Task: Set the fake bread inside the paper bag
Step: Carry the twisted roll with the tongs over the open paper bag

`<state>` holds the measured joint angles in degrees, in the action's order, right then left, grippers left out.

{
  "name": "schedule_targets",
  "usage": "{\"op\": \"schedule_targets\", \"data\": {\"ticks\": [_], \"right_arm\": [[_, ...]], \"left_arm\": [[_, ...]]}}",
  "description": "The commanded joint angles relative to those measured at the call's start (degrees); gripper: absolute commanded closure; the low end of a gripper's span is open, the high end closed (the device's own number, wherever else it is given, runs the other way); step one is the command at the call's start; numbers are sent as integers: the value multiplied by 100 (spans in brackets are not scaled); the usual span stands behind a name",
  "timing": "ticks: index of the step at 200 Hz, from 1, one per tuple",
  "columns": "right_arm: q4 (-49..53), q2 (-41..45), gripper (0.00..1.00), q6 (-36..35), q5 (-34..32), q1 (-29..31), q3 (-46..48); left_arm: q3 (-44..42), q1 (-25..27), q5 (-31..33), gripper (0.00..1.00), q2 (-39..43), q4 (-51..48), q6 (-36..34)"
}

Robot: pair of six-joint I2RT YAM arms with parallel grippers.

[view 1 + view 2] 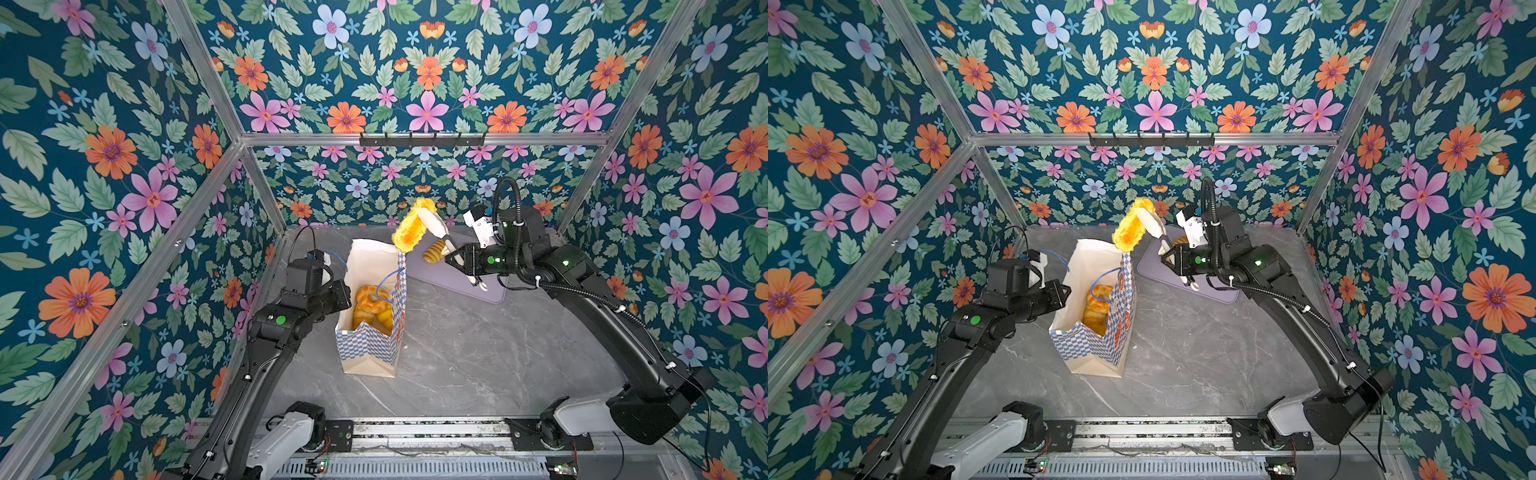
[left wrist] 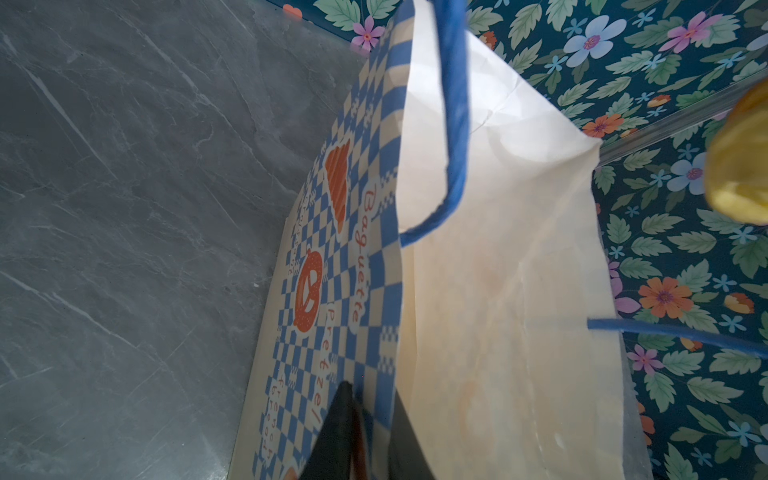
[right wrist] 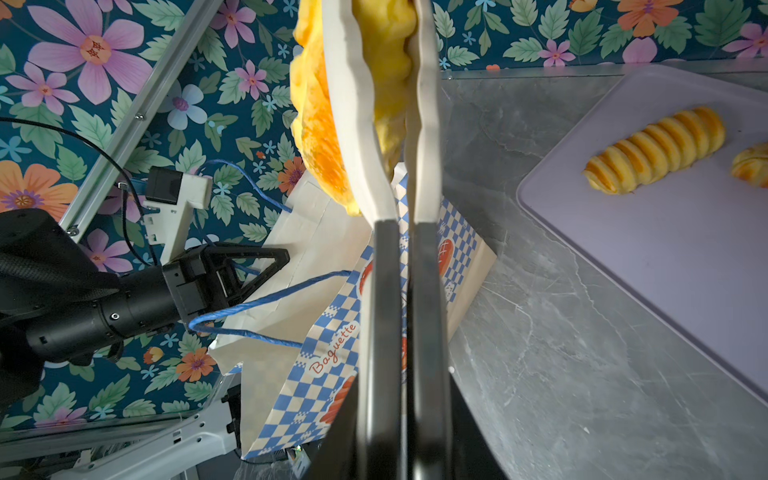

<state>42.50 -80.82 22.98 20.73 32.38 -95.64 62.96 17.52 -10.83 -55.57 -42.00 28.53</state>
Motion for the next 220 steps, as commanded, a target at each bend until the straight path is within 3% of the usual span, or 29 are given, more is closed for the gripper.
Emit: {"op": "schedule_targets", "data": {"ticks": [1,102,220], "right_arm": [[-100,-86,73,-243,3,135,-178],[805,-1112,73,-884,-356,1024,-1526],[1606,-1685,73,-1300,-451,1242,-1976]], "left_arm": [[49,-7,-25,84,11,96,45],[-5,-3,-39,85,11,139,42],[-47,-7,2,85,20,148,62]]}}
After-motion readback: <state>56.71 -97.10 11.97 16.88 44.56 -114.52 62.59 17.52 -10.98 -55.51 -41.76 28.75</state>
